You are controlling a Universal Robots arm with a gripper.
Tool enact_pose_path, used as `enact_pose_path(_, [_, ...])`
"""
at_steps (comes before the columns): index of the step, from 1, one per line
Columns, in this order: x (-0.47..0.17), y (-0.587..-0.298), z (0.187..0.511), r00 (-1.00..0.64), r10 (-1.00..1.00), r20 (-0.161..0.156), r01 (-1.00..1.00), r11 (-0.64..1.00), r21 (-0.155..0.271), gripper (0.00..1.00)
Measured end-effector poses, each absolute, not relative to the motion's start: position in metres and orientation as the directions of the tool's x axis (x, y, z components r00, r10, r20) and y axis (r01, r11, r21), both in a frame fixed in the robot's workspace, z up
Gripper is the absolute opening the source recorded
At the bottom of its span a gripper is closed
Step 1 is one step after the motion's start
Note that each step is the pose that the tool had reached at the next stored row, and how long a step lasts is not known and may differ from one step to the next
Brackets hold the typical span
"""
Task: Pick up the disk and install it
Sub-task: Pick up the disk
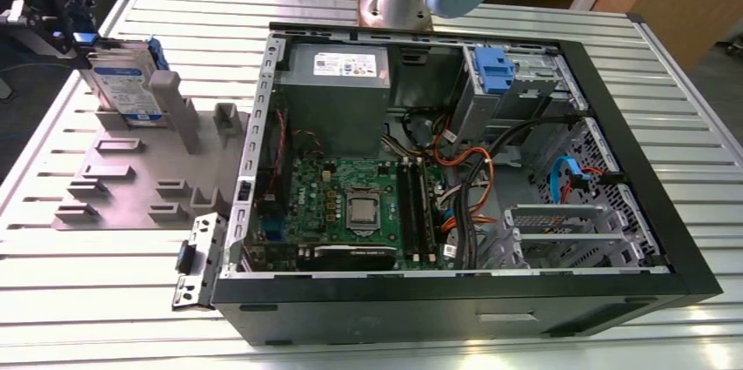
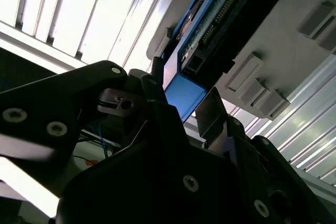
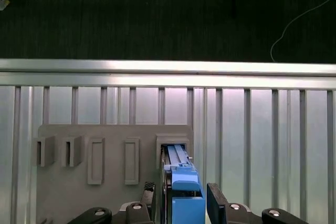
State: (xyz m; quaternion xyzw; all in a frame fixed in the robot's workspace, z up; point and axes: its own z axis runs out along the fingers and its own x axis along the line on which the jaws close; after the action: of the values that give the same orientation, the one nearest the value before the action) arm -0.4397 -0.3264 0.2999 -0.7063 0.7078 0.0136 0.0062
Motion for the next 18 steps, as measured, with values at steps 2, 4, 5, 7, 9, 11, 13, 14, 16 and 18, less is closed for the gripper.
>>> enact_pose_path(2, [-0.44, -0.326, 0.3, -0.002, -1.0, -0.028, -1.0, 0.002, 0.01, 0.51])
enact_pose_path(4, [-0.44, -0.324, 0.3, -0.002, -1.0, -0.028, -1.0, 0.002, 0.01, 0.51])
enact_pose_path(5, [-0.44, -0.324, 0.299, -0.002, -1.0, -0.028, -1.0, 0.002, 0.01, 0.51])
enact_pose_path(7, [-0.44, -0.324, 0.298, -0.002, -1.0, -0.028, -1.0, 0.002, 0.011, 0.51])
enact_pose_path(9, [-0.44, -0.324, 0.297, -0.002, -1.0, -0.028, -1.0, 0.002, 0.014, 0.51])
enact_pose_path(11, [-0.44, -0.323, 0.295, -0.002, -1.0, -0.028, -1.0, 0.002, 0.018, 0.51])
enact_pose_path(13, [-0.44, -0.324, 0.294, -0.003, -1.0, -0.028, -1.0, 0.002, 0.019, 0.51])
enact_pose_path(14, [-0.44, -0.324, 0.293, -0.002, -1.0, -0.028, -1.0, 0.002, 0.019, 0.51])
enact_pose_path(16, [-0.44, -0.324, 0.29, -0.002, -1.0, -0.028, -1.0, 0.001, 0.019, 0.51])
enact_pose_path(18, [-0.44, -0.324, 0.288, 0.001, -1.0, -0.028, -1.0, -0.002, 0.019, 0.51])
